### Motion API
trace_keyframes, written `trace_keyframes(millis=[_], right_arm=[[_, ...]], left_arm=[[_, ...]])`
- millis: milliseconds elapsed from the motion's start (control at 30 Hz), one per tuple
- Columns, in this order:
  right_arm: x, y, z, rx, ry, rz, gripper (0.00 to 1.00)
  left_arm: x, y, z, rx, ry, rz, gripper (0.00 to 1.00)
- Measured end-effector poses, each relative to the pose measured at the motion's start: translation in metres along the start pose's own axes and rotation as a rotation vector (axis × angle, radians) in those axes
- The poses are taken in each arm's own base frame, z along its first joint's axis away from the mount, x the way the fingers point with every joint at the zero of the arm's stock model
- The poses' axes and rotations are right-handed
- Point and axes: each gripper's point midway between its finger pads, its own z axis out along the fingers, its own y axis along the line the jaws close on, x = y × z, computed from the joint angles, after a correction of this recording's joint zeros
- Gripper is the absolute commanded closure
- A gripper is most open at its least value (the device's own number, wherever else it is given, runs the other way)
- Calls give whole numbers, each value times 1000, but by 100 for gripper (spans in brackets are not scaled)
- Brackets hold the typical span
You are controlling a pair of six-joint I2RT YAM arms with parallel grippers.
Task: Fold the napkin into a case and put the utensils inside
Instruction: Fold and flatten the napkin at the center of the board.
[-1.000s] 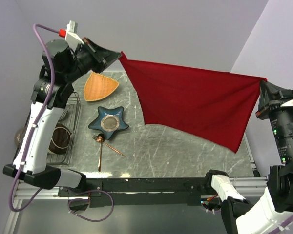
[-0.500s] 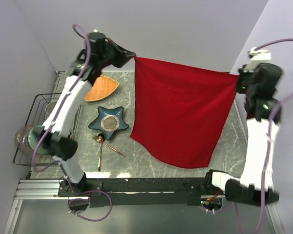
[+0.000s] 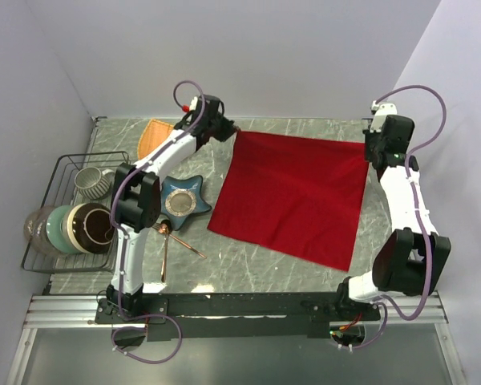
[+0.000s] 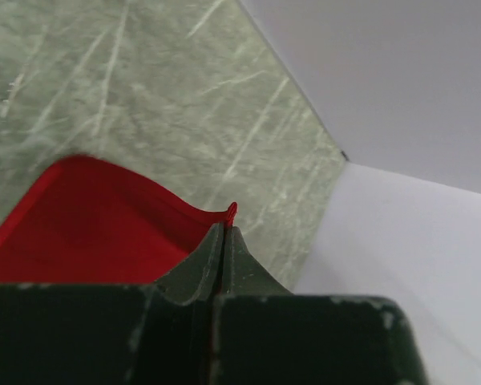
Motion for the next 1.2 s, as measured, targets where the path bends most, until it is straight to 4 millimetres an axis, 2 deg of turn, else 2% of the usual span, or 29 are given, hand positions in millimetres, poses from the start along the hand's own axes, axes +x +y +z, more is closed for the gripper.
trace_keyframes(millis=[100,167,300,367,500,533,567,600,633,733,800,867,933,1000,1100,1200], right_arm=[[11,7,11,-30,21,-8,100],[17,12,15,-55,37,-16,100],[27,18,15,-90,59,-51,100],[40,21,10,-111,83,-82,100],[79,32,-10,-169,166,-160,100],[88,34,-15,-185,185,-177,100],[97,37,-21,-203,204,-198,100],[106,40,-26,-224,221,-220,100],[116,43,-30,-245,237,-242,100],[154,54,-43,-311,303,-310,100],[180,60,-51,-355,358,-345,100],[198,65,-55,-391,401,-368,100],[208,69,-60,-427,430,-387,100],[209,70,-60,-444,431,-400,100],[212,73,-61,-467,436,-406,100],[214,75,-63,-484,451,-402,100]], left_arm=[[4,18,7,-19,6,17,99],[4,22,11,-7,6,32,99],[13,39,10,-9,43,78,99],[20,53,3,-31,73,105,99],[36,85,-30,-90,140,157,99],[40,93,-40,-108,160,169,97],[44,99,-49,-126,177,183,90],[47,103,-57,-140,197,194,77],[51,108,-65,-155,221,209,57],[58,120,-84,-177,289,270,46],[59,127,-94,-170,338,345,48],[56,127,-102,-131,386,439,48],[49,118,-110,-51,431,570,53],[40,104,-117,62,458,746,52],[27,81,-130,279,476,1120,48],[29,73,-139,415,498,1374,55]])
